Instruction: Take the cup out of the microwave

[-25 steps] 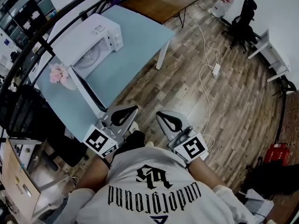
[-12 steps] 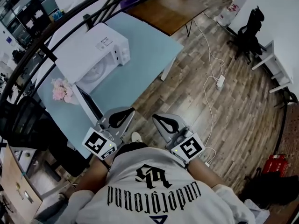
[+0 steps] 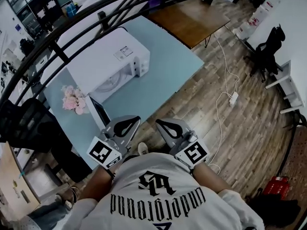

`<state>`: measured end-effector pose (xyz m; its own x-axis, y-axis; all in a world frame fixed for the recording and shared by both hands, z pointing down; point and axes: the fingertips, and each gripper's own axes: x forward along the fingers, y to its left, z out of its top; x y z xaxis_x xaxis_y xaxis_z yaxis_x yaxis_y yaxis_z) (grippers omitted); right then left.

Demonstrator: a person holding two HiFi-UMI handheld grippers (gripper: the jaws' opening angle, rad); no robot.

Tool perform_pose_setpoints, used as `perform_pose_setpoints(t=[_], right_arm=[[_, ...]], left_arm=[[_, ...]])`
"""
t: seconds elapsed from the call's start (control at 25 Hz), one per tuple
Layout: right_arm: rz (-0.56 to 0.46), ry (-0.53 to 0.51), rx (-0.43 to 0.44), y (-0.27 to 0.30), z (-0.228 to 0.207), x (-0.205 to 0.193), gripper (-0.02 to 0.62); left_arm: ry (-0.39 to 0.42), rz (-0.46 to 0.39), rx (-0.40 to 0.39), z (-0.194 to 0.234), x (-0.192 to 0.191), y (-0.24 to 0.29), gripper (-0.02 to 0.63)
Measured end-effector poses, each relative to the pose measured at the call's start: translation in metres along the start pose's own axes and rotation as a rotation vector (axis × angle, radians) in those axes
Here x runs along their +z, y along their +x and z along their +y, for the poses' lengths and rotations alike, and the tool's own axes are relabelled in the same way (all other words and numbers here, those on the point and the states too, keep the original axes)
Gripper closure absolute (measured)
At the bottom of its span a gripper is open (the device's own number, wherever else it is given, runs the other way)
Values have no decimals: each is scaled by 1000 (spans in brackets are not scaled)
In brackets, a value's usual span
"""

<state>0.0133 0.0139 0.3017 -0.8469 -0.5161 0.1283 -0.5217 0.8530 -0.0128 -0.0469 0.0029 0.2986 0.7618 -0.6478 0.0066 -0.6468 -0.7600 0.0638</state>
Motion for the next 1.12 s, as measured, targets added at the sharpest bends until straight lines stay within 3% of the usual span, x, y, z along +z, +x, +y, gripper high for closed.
perform_pose_setpoints(t=[0.24, 0.44, 1.12], right_arm=[[0, 4, 124, 42, -18, -2, 593], [-2, 11, 254, 63, -47, -2, 594], [-8, -17, 611, 91, -186, -7, 594]], left_arm=[[-8, 4, 107, 33, -3, 1, 555], [-21, 13, 248, 55, -6, 13, 555], [-22, -8, 700, 101, 6, 91, 555]])
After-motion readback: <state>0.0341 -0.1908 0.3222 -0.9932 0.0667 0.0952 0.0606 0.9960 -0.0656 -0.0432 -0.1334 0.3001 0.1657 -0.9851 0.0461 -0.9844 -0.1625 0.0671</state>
